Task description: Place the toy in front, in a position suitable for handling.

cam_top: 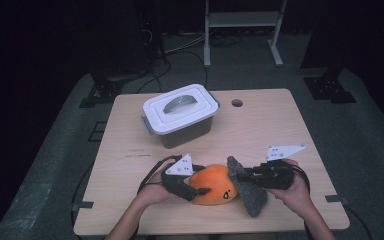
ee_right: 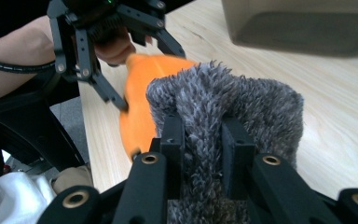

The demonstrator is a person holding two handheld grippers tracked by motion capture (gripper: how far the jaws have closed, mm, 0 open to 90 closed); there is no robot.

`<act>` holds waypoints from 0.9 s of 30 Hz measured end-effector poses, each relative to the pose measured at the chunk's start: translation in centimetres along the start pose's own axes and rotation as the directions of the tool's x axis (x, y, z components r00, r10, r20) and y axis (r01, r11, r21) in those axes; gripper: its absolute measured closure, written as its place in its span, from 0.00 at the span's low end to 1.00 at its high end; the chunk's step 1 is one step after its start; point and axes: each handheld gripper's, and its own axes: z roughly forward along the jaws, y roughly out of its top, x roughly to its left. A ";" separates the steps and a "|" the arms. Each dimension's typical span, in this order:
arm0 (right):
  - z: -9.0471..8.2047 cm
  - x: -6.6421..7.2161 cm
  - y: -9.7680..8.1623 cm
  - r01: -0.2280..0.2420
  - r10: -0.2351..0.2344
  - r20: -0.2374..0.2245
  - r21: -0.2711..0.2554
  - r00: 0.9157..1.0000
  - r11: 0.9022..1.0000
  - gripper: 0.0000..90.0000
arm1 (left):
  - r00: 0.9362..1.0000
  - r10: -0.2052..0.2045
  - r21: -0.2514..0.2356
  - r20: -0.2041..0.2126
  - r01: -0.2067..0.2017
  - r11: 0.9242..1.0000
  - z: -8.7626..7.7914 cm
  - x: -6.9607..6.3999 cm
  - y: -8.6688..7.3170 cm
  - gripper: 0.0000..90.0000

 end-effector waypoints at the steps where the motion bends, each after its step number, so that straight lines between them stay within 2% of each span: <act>1: 0.3 0.2 0.1 0.008 -0.007 -0.004 0.008 1.000 1.000 0.81 | 1.000 0.003 0.003 0.001 -0.003 1.000 0.0 -0.1 0.1 0.31; 4: 1.1 0.3 -0.4 0.023 -0.023 -0.006 0.048 1.000 0.999 0.81 | 1.000 0.000 -0.002 0.016 0.000 1.000 0.0 -0.1 0.2 0.27; 8: 0.8 0.0 -0.9 0.019 -0.019 -0.008 0.062 1.000 0.998 0.81 | 0.998 -0.059 0.018 -0.002 0.059 0.998 0.0 0.4 0.4 0.15; 10: 0.6 -0.3 -1.1 0.008 -0.007 -0.009 0.062 1.000 0.998 0.81 | 0.996 -0.090 0.011 0.020 0.090 0.996 0.1 0.6 0.2 0.16; 11: 0.5 -0.4 -1.2 0.005 -0.005 -0.007 0.060 1.000 0.998 0.81 | 0.997 -0.079 0.009 0.026 0.079 0.997 0.1 0.6 0.1 0.20; 14: 0.4 -0.6 -0.9 -0.002 0.002 -0.003 0.054 1.000 0.999 0.81 | 1.000 -0.011 -0.007 -0.022 0.011 1.000 0.0 0.1 0.2 0.40; 16: 0.1 -0.6 -0.6 -0.009 0.009 0.004 0.035 1.000 0.999 0.82 | 0.998 0.021 -0.035 -0.066 -0.023 0.999 -0.1 -0.2 0.5 0.46; 18: -0.4 -0.6 -0.2 -0.013 0.013 0.005 -0.006 1.000 1.000 0.82 | 0.992 0.058 -0.052 -0.109 -0.064 0.997 0.1 -0.6 0.8 0.47; 19: -0.6 -0.6 0.1 -0.016 0.016 0.000 -0.032 1.000 0.999 0.82 | 0.992 0.061 -0.050 -0.106 -0.067 0.997 0.4 -0.7 0.9 0.47; 20: -0.6 -0.5 0.3 -0.015 0.015 -0.001 -0.047 1.000 0.999 0.82 | 0.995 0.053 -0.054 -0.085 -0.058 0.997 0.5 -0.7 0.9 0.45; 23: -0.2 -0.3 0.3 0.001 -0.001 0.007 -0.025 1.000 1.000 0.81 | 0.999 0.026 -0.055 -0.040 -0.028 0.998 0.4 -0.6 1.0 0.38; 25: 0.4 -0.5 -0.2 -0.003 0.003 -0.009 0.001 1.000 1.000 0.81 | 0.999 0.011 -0.057 -0.030 -0.013 0.998 0.3 -0.5 1.0 0.32; 27: 0.8 -0.4 -0.4 -0.004 0.005 -0.038 0.009 0.999 1.000 0.81 | 0.999 -0.023 -0.057 -0.029 0.021 0.998 0.3 -0.3 1.1 0.23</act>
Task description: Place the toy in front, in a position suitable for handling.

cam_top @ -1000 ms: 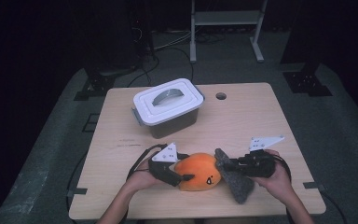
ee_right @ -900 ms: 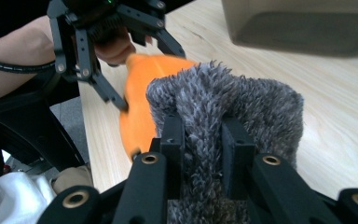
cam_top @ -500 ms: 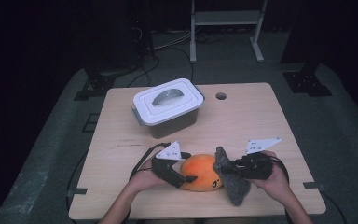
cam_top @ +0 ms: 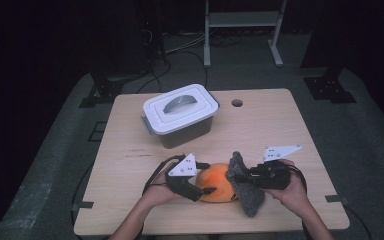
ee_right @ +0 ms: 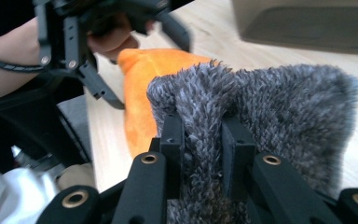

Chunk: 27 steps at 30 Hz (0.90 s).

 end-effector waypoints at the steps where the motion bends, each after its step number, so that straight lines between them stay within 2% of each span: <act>1: 0.1 0.2 0.1 0.010 -0.010 -0.005 0.007 1.000 1.000 0.81 | 1.000 -0.009 0.001 0.002 0.009 1.000 0.1 0.1 0.0 0.22; 6: 0.3 1.3 0.9 0.054 -0.055 0.023 0.023 0.998 0.998 0.81 | 0.999 0.042 0.032 0.004 -0.042 0.999 0.3 -0.4 -0.2 0.34; 11: 0.3 1.0 0.7 0.061 -0.061 0.023 0.022 0.998 0.998 0.81 | 1.000 0.019 0.030 0.016 -0.020 0.999 0.0 0.0 -0.5 0.38; 14: -0.1 0.3 0.0 0.044 -0.046 0.054 0.038 0.997 0.998 0.81 | 1.000 0.010 0.028 0.013 -0.010 1.000 -0.1 0.2 -0.7 0.38; 16: -0.5 -0.6 -0.8 0.002 -0.004 0.061 0.041 0.998 0.999 0.81 | 1.000 0.010 0.026 0.014 -0.010 1.000 -0.1 0.1 -0.7 0.38; 18: -0.9 -1.0 -1.2 -0.018 0.014 0.081 0.050 0.997 0.999 0.81 | 1.000 0.014 0.023 0.013 -0.014 1.000 -0.1 0.0 -0.7 0.37; 20: -1.2 -0.7 -0.9 -0.013 0.011 0.072 0.028 0.997 1.000 0.81 | 1.000 0.023 0.021 0.013 -0.023 1.000 0.1 -0.1 -0.6 0.36; 23: -0.9 0.5 0.4 0.008 -0.008 0.024 -0.024 1.000 1.000 0.81 | 0.998 0.053 0.024 0.014 -0.054 0.998 0.4 -0.7 -0.1 0.35; 27: 0.2 2.3 1.6 0.085 -0.085 0.028 -0.008 0.996 0.996 0.80 | 0.996 0.089 0.042 0.019 -0.090 0.995 0.7 -1.3 0.3 0.31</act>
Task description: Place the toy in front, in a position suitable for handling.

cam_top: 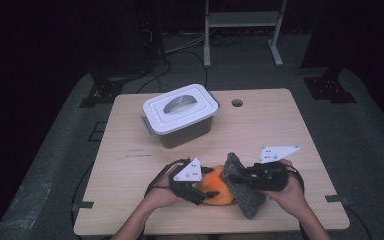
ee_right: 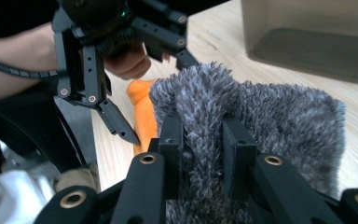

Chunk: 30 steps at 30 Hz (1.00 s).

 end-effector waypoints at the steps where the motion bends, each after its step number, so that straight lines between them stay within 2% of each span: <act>1: 0.1 0.1 0.0 0.011 -0.011 0.005 0.008 1.000 1.000 0.80 | 1.000 -0.002 -0.002 0.002 0.002 1.000 -0.1 0.0 0.0 0.31; 5: -0.3 -0.5 -0.8 -0.011 0.011 0.014 0.014 1.000 1.000 0.80 | 0.999 -0.031 -0.025 0.018 0.031 0.999 -0.5 0.5 -0.2 0.32; 9: -0.9 -1.1 -1.4 -0.041 0.040 0.036 0.022 0.999 0.999 0.81 | 1.000 -0.031 -0.026 0.007 0.031 0.999 -0.5 0.5 -0.2 0.40; 12: -1.0 -0.7 -0.7 -0.024 0.024 0.043 0.009 0.999 1.000 0.81 | 0.999 -0.035 -0.040 -0.006 0.035 0.999 -0.2 0.3 0.0 0.43; 14: -0.9 0.0 0.2 -0.001 0.001 0.023 -0.009 1.000 1.000 0.81 | 1.000 -0.027 -0.043 -0.008 0.027 0.999 0.1 0.2 0.2 0.42; 16: -0.5 0.9 1.0 0.041 -0.041 0.021 -0.002 0.999 0.999 0.81 | 1.000 -0.020 -0.049 -0.004 0.020 0.999 0.3 0.0 0.4 0.41; 18: 0.1 1.3 1.1 0.072 -0.073 0.030 0.028 0.997 0.997 0.81 | 1.000 -0.019 -0.042 -0.008 0.019 0.999 0.2 0.0 0.4 0.36; 20: 0.3 1.0 0.7 0.060 -0.061 0.025 0.033 0.998 0.998 0.81 | 0.999 -0.044 -0.038 -0.026 0.043 0.998 0.1 0.2 0.4 0.26; 22: 0.0 0.5 0.3 0.044 -0.045 0.034 0.028 0.998 0.999 0.81 | 0.997 -0.070 -0.037 -0.028 0.069 0.997 -0.1 0.5 0.3 0.23; 24: -0.5 0.0 0.1 0.024 -0.025 0.045 0.023 0.999 0.999 0.81 | 0.997 -0.069 -0.046 -0.018 0.068 0.997 -0.1 0.5 0.2 0.30; 26: -0.9 0.0 0.1 0.017 -0.018 0.056 0.027 0.998 1.000 0.81 | 0.999 -0.045 -0.041 -0.017 0.045 0.998 0.0 0.3 0.3 0.39; 27: -0.9 0.2 0.3 0.026 -0.028 0.059 0.027 0.998 0.999 0.81 | 0.999 -0.030 -0.037 -0.019 0.030 0.999 0.0 0.3 0.4 0.43; 30: -0.7 1.2 1.2 0.058 -0.059 0.047 0.018 0.997 0.998 0.81 | 1.000 -0.016 -0.040 -0.015 0.016 0.999 0.1 0.0 0.6 0.45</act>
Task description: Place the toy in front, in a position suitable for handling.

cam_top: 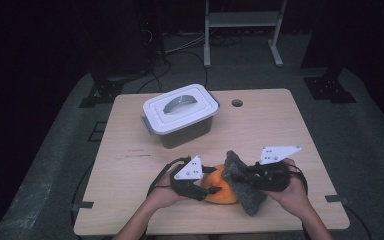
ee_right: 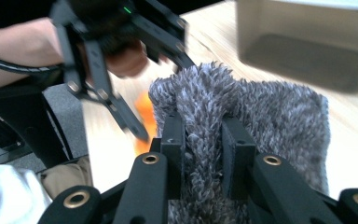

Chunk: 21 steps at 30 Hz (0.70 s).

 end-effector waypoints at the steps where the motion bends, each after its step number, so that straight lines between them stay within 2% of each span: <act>1: 0.1 0.3 0.3 0.012 -0.012 -0.006 -0.001 1.000 1.000 0.81 | 1.000 -0.001 -0.007 0.000 0.001 1.000 0.1 -0.2 0.1 0.45; 4: 0.9 1.5 0.9 0.065 -0.065 -0.009 0.027 0.998 0.998 0.81 | 1.000 0.024 0.006 -0.001 -0.024 1.000 0.1 -0.3 0.2 0.44; 5: 1.0 1.5 0.8 0.069 -0.069 -0.007 0.031 0.998 0.997 0.81 | 1.000 0.017 0.005 0.000 -0.017 1.000 0.0 -0.3 0.0 0.44; 7: 0.9 1.0 0.5 0.047 -0.047 -0.014 0.019 0.999 0.999 0.81 | 1.000 0.012 0.000 0.002 -0.012 1.000 0.0 -0.2 -0.1 0.44; 13: 0.1 -0.6 -0.6 -0.012 0.012 0.004 0.008 1.000 1.000 0.81 | 1.000 0.010 0.009 0.007 -0.010 1.000 -0.3 0.2 -0.5 0.44; 16: 0.0 -1.3 -1.3 -0.042 0.042 0.006 0.008 0.999 0.999 0.81 | 1.000 -0.004 0.013 0.006 0.004 1.000 -0.4 0.5 -0.6 0.43; 18: 0.0 -1.4 -1.3 -0.055 0.055 -0.001 0.006 0.998 0.998 0.81 | 1.000 -0.018 0.025 0.004 0.018 1.000 -0.4 0.5 -0.3 0.38; 21: 0.5 -0.8 -1.0 -0.040 0.040 -0.002 0.007 0.999 0.999 0.81 | 1.000 -0.022 0.014 0.000 0.022 1.000 -0.3 0.2 0.2 0.31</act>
